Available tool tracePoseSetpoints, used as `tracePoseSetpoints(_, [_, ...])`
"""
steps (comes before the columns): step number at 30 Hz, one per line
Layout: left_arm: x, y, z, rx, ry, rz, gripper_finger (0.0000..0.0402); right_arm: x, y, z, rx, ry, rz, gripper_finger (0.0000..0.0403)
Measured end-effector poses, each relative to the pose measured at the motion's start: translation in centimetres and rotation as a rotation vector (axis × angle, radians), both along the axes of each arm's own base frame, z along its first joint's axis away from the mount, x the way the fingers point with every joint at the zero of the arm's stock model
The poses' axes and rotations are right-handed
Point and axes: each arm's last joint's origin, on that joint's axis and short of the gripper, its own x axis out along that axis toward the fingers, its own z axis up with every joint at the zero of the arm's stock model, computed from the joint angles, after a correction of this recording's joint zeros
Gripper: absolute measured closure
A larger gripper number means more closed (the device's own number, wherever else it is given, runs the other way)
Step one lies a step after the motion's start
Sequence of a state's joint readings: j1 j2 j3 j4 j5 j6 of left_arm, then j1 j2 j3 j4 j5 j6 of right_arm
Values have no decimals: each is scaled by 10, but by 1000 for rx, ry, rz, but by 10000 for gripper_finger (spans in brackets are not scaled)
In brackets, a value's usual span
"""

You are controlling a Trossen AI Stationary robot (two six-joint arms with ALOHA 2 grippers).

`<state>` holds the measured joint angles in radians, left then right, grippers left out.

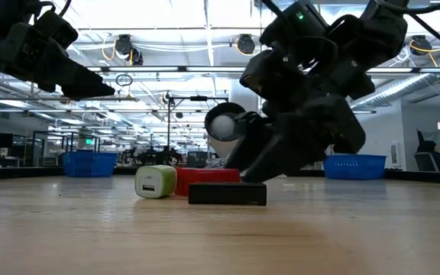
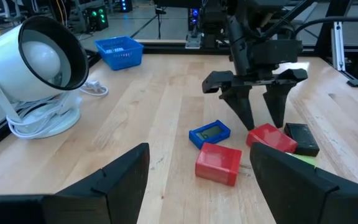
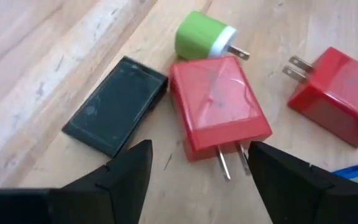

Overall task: Pick & Place Office items
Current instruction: Put the blue digital timer into the left blue bin

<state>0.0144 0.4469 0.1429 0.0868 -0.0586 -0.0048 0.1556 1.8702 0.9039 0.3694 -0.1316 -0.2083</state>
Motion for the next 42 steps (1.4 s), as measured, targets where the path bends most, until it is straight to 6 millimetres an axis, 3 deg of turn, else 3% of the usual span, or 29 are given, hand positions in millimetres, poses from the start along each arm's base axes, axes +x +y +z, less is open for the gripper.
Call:
tracePoseSetpoints(3, [0, 0, 0, 0, 0, 0, 126, 0, -2, 3, -52, -19, -45, 149])
tracePoseSetpoints(12, [0, 0, 0, 0, 0, 0, 143, 4, -24, 18, -117, -99, -395, 149])
tracePoseSetpoints(16, [0, 0, 0, 0, 0, 0, 149, 4, -33, 12, -17, -61, -490, 149])
tracePoseSetpoints(28, [0, 0, 0, 0, 0, 0, 126, 4, -27, -14, 45, 20, -525, 149])
tracePoseSetpoints(37, [0, 0, 0, 0, 1, 0, 119, 4, -29, -14, 87, 37, -574, 150])
tracePoseSetpoints(42, [0, 0, 0, 0, 0, 0, 127, 4, -30, -14, 95, 40, -578, 169])
